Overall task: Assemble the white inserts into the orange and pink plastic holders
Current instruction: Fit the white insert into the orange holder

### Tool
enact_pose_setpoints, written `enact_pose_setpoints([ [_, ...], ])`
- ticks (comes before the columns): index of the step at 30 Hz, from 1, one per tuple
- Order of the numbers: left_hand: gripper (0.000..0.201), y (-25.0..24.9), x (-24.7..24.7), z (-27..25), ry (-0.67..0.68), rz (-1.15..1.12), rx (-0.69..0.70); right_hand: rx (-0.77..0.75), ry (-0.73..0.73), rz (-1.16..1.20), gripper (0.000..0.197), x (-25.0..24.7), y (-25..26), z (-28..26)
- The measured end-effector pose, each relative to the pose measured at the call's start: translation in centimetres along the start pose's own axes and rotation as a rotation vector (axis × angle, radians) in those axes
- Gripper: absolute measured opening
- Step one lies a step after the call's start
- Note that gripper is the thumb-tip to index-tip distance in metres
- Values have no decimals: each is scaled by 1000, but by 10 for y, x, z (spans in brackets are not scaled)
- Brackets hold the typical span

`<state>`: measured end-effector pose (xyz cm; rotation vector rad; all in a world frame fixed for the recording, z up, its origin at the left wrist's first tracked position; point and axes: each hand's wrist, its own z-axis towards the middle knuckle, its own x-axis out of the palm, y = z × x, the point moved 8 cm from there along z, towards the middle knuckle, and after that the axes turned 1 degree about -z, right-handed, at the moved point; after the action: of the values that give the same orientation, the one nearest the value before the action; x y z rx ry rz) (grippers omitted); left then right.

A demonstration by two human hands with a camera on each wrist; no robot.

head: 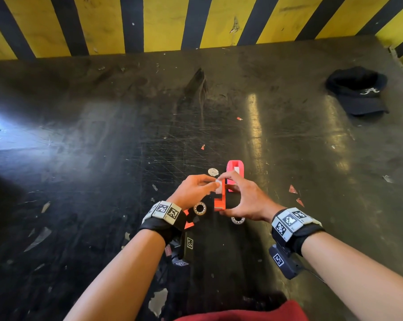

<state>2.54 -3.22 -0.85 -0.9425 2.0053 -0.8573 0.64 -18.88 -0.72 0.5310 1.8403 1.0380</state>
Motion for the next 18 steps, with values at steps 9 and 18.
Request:
enact_pose_setpoints([
  [9,117,87,-29,-9,8,689,-235,70,7,7,85,-2,-17,13],
  [18,115,98,-28,-18,-102,549,-128,81,9,1,84,-4,-17,24],
])
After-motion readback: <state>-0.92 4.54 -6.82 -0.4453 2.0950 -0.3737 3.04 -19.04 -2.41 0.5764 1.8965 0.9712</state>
